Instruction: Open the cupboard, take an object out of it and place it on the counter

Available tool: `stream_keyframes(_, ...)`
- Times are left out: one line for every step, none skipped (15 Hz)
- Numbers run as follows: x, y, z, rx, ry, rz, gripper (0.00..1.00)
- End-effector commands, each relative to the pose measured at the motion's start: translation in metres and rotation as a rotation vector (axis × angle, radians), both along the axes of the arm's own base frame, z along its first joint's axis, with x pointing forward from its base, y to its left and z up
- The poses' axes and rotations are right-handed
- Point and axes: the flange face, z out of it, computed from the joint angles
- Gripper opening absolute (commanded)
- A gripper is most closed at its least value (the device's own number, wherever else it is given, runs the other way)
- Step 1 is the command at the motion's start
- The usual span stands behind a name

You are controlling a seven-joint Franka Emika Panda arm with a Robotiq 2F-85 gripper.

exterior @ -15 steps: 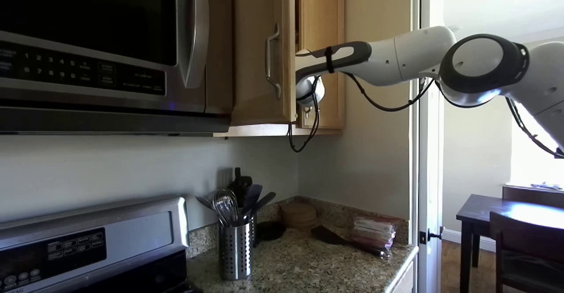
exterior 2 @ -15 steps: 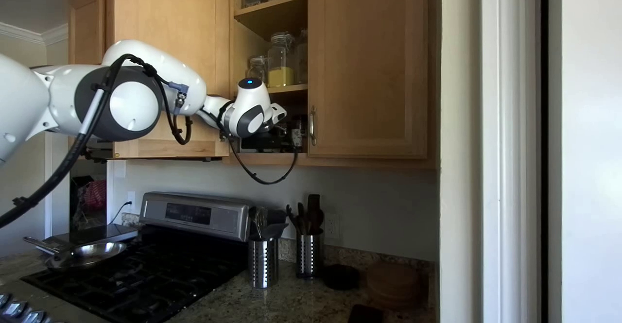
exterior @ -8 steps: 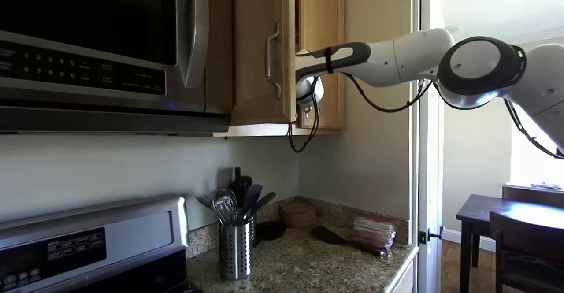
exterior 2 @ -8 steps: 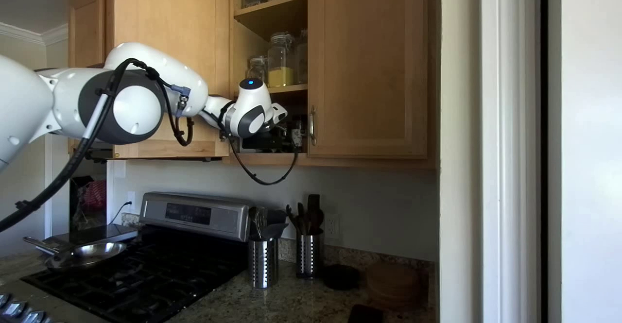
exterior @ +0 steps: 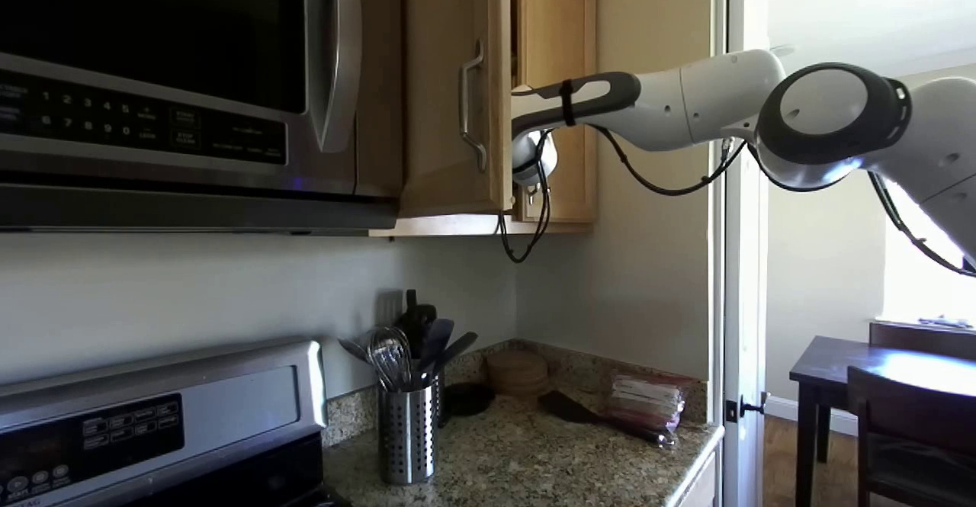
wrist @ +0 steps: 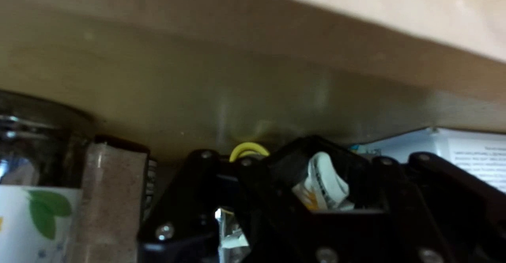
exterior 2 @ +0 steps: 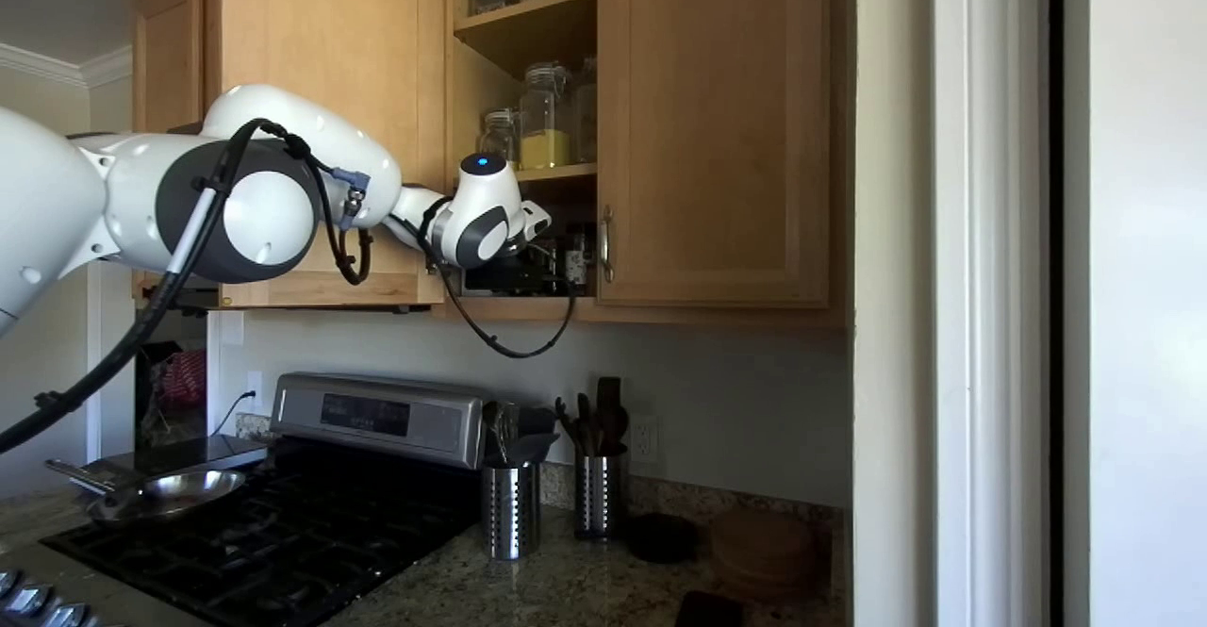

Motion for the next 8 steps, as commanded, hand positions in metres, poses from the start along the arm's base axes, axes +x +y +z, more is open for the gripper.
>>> stream_keyframes(-0.003,0.016,-0.005,-0.011,-0.017,0.063,0.09)
stream_keyframes(-0.007,0.019,-0.003,-0.014,-0.019,0.078,0.1)
stream_keyframes(-0.01,0.021,-0.001,-0.018,-0.023,0.089,0.09)
stream_keyframes(-0.013,0.021,0.001,-0.02,-0.029,0.096,0.09)
stream_keyframes(-0.016,0.021,0.004,-0.021,-0.033,0.102,0.08)
stream_keyframes(-0.021,0.018,0.006,-0.022,-0.034,0.103,0.08)
stream_keyframes(-0.024,0.016,0.006,-0.021,-0.034,0.105,0.08)
stream_keyframes(-0.029,0.013,0.007,-0.02,-0.034,0.107,0.08)
